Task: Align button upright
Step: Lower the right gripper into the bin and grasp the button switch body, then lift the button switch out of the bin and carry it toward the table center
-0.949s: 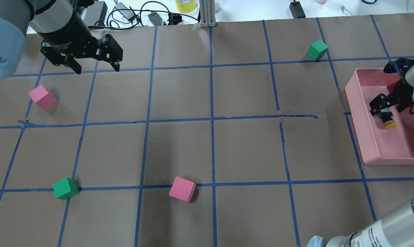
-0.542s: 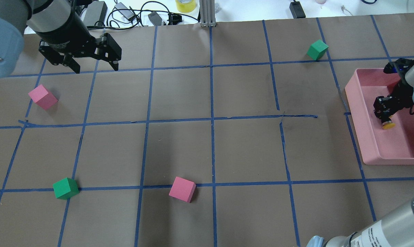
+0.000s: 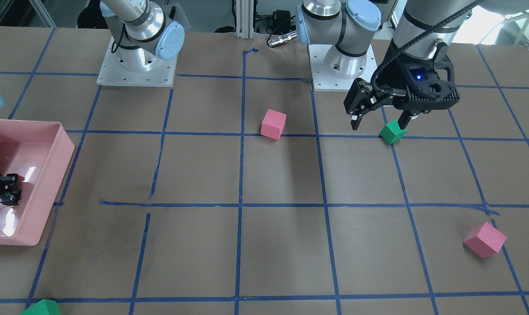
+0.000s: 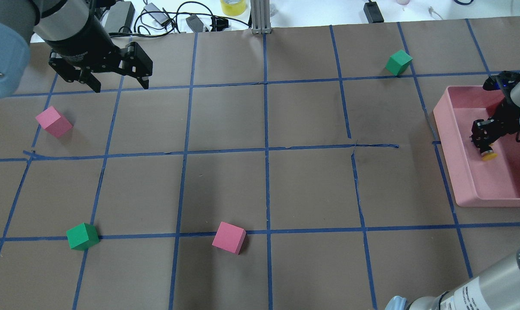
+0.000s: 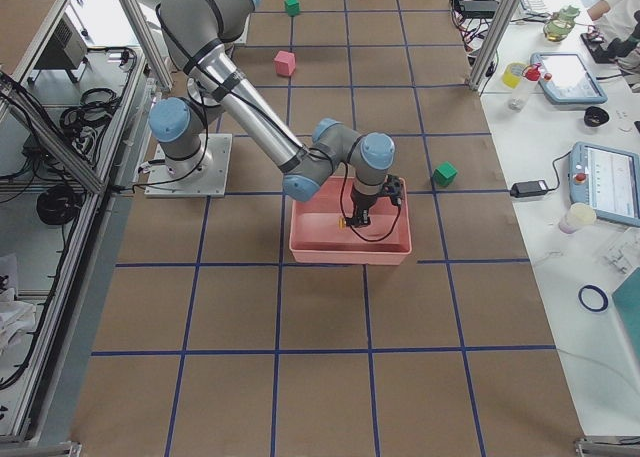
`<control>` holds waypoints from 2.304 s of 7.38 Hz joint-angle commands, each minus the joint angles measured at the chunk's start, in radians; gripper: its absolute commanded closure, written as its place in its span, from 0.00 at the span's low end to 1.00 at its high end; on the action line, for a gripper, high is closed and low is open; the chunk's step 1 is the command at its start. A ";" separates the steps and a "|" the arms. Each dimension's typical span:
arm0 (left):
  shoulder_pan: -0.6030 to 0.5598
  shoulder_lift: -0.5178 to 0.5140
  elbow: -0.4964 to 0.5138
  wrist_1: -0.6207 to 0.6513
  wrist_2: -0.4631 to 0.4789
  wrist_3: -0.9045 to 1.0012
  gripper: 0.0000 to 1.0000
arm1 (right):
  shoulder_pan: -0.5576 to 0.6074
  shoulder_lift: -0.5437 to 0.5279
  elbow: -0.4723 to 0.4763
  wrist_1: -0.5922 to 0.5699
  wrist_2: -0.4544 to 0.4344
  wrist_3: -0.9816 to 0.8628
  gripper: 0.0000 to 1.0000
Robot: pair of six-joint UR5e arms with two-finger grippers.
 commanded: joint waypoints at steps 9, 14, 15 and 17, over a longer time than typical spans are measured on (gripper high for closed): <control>-0.001 0.000 0.000 0.000 0.003 0.000 0.00 | 0.269 -0.213 -0.256 0.385 0.015 0.207 1.00; 0.000 0.003 0.001 0.000 0.004 0.002 0.00 | 0.665 -0.129 -0.245 0.310 0.045 0.771 1.00; 0.000 0.002 0.001 0.000 0.004 0.002 0.00 | 0.740 -0.098 -0.245 0.287 0.049 0.878 1.00; -0.001 0.003 0.001 0.000 0.007 0.002 0.00 | 0.851 0.000 -0.245 0.153 0.083 1.017 1.00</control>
